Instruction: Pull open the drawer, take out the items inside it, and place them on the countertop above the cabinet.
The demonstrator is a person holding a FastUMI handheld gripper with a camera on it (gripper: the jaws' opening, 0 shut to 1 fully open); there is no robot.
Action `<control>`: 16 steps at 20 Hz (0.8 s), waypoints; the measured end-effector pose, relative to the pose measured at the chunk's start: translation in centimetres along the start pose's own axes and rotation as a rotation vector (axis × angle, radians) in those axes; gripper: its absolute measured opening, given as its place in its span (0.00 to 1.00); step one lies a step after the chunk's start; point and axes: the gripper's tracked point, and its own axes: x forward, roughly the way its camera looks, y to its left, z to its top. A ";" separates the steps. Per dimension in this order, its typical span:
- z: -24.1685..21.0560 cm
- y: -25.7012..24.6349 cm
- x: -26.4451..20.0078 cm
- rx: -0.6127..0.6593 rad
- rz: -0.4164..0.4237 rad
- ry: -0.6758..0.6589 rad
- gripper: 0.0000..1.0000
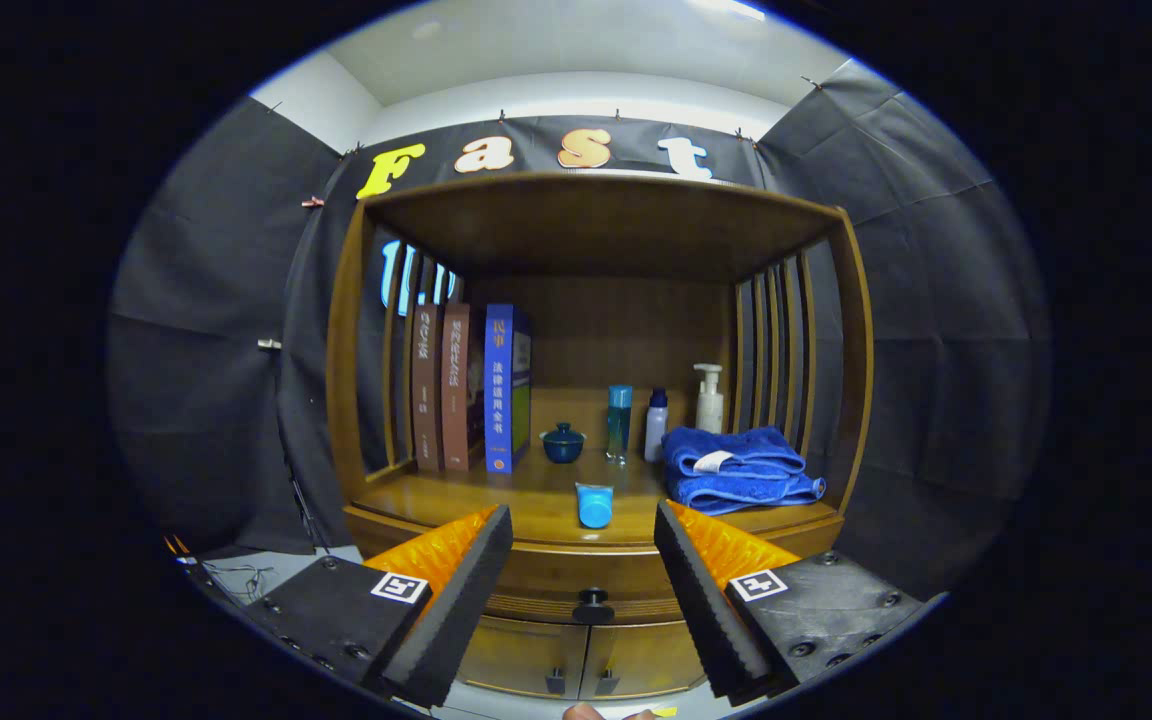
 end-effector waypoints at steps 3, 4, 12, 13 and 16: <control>4.1 0.5 -2.7 0.006 -0.007 -0.040 0.94; 5.3 0.9 -3.6 0.016 -0.008 -0.049 0.94; 10.9 2.9 -9.3 0.030 -0.013 -0.052 0.93; 11.2 3.1 -9.8 0.031 -0.010 -0.049 0.93; 12.1 3.5 -11.5 0.043 0.003 -0.023 0.93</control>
